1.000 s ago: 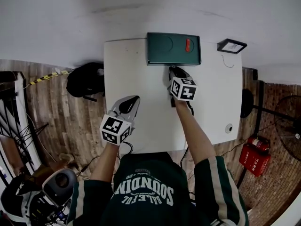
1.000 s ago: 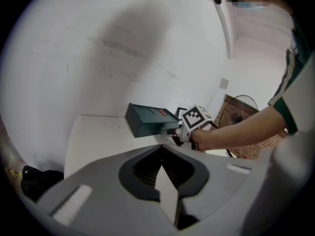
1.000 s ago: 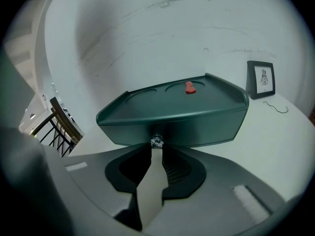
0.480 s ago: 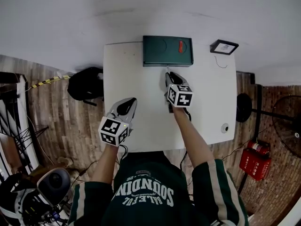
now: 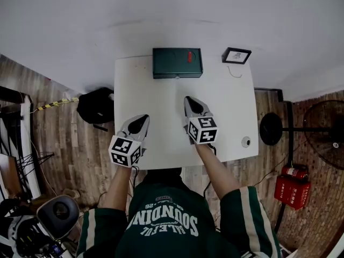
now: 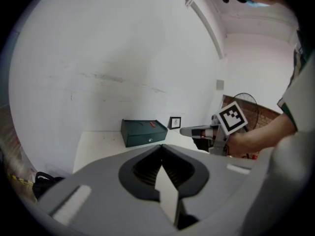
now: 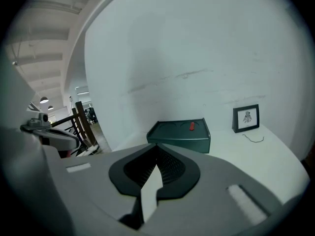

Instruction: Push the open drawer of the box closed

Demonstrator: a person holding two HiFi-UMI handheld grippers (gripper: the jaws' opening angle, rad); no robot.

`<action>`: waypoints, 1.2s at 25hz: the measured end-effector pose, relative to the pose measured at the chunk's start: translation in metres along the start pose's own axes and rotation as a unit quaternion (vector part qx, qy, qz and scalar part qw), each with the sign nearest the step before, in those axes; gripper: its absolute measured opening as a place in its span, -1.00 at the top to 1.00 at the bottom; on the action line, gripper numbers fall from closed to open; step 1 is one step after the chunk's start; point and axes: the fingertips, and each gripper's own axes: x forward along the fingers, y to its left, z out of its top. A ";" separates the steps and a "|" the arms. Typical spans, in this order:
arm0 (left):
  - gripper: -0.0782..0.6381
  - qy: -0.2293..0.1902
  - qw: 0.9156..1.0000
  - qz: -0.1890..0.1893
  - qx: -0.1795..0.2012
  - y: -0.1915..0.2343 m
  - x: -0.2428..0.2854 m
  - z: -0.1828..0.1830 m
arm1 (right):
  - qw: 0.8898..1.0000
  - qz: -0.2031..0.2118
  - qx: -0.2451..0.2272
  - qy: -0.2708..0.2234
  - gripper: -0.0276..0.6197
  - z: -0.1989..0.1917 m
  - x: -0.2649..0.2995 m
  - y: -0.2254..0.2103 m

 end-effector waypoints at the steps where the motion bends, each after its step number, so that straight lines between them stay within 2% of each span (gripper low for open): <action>1: 0.64 -0.003 1.000 0.001 0.002 -0.004 -0.002 0.001 | 1.000 0.005 -0.007 -0.008 0.91 0.002 -0.009 0.004; 5: 0.64 -0.018 1.000 0.008 0.011 -0.016 -0.011 0.010 | 0.998 0.024 -0.031 -0.040 0.91 0.013 -0.042 0.020; 10: 0.64 -0.039 0.999 0.015 0.019 -0.003 -0.022 0.021 | 0.995 0.035 -0.060 -0.065 0.91 0.021 -0.053 0.047; 16: 0.64 -0.069 0.996 0.022 0.047 -0.063 -0.058 0.036 | 0.992 0.040 -0.066 -0.103 0.91 0.030 -0.137 0.051; 30: 0.64 -0.080 0.995 0.024 0.056 -0.077 -0.068 0.041 | 0.988 0.040 -0.083 -0.122 0.91 0.038 -0.165 0.056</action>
